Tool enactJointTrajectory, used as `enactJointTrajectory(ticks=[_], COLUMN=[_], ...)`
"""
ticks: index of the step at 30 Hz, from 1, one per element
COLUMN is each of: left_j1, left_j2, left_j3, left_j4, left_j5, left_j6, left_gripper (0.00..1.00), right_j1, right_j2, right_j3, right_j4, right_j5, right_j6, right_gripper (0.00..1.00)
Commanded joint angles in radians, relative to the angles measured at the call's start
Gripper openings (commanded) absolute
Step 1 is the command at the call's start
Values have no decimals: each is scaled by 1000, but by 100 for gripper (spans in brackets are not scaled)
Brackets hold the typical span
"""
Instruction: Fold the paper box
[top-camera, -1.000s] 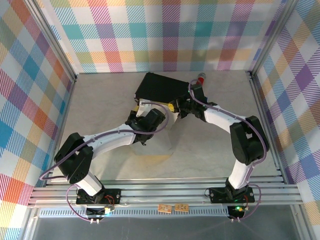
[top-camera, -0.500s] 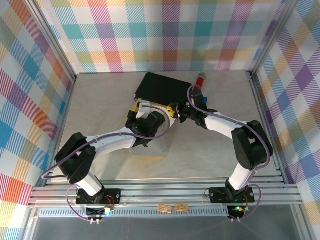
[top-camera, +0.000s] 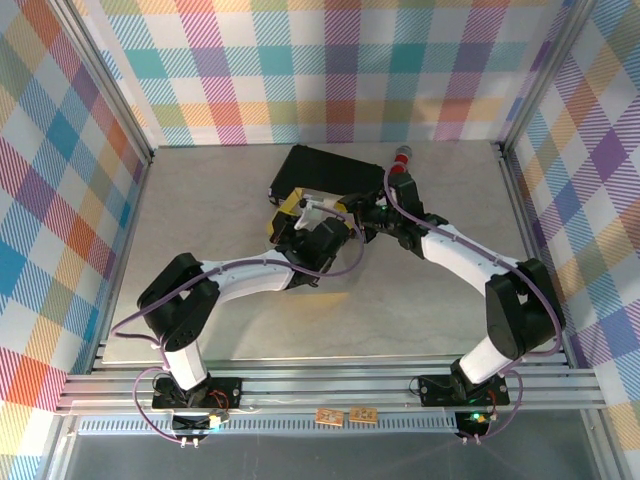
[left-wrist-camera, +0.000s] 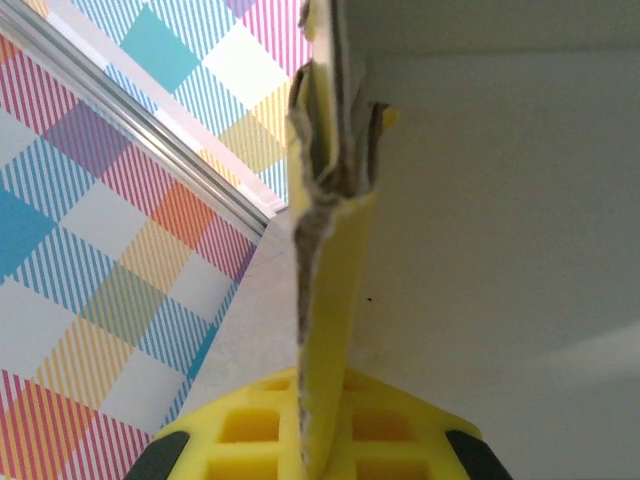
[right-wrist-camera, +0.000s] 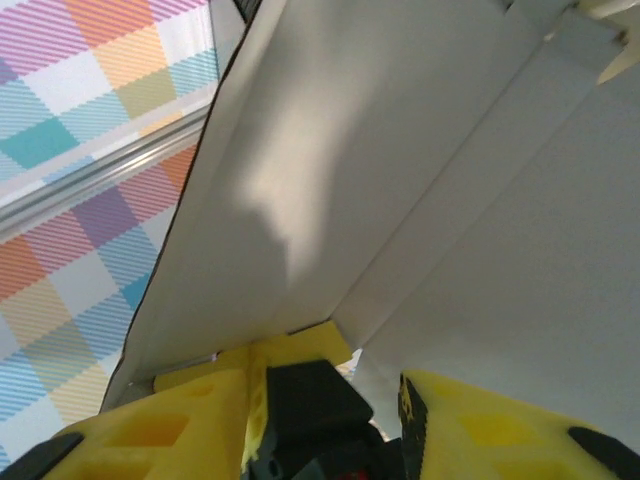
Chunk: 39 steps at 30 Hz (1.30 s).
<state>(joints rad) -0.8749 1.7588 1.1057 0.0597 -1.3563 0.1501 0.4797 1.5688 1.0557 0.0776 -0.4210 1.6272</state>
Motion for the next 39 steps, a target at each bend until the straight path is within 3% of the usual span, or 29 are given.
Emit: enactJointTrajectory(ticks=[1, 8, 14, 26, 36, 39], left_j1=[-6, -3, -2, -3, 2, 17], left_j2=[-1, -29, -15, -8, -58, -93], left_j3=[8, 31, 46, 59, 32, 28], left_j4=[23, -132, -161, -233, -261, -294], left_j5=[-39, 21, 33, 52, 161, 237], left_j6=[-2, -148, -167, -267, -373, -436], left_gripper=[0, 0, 0, 0, 0, 11], right_j1=[-2, -3, -10, -11, 19, 27], right_j2=[-4, -10, -25, 149, 197, 203], right_j3=[29, 50, 43, 131, 119, 107], right_j4=[-54, -20, 71, 218, 239, 251], right_j5=[-26, -12, 25, 5, 30, 52], right_j6=[-39, -72, -68, -9, 23, 24], right_gripper=[43, 43, 51, 53, 11, 0])
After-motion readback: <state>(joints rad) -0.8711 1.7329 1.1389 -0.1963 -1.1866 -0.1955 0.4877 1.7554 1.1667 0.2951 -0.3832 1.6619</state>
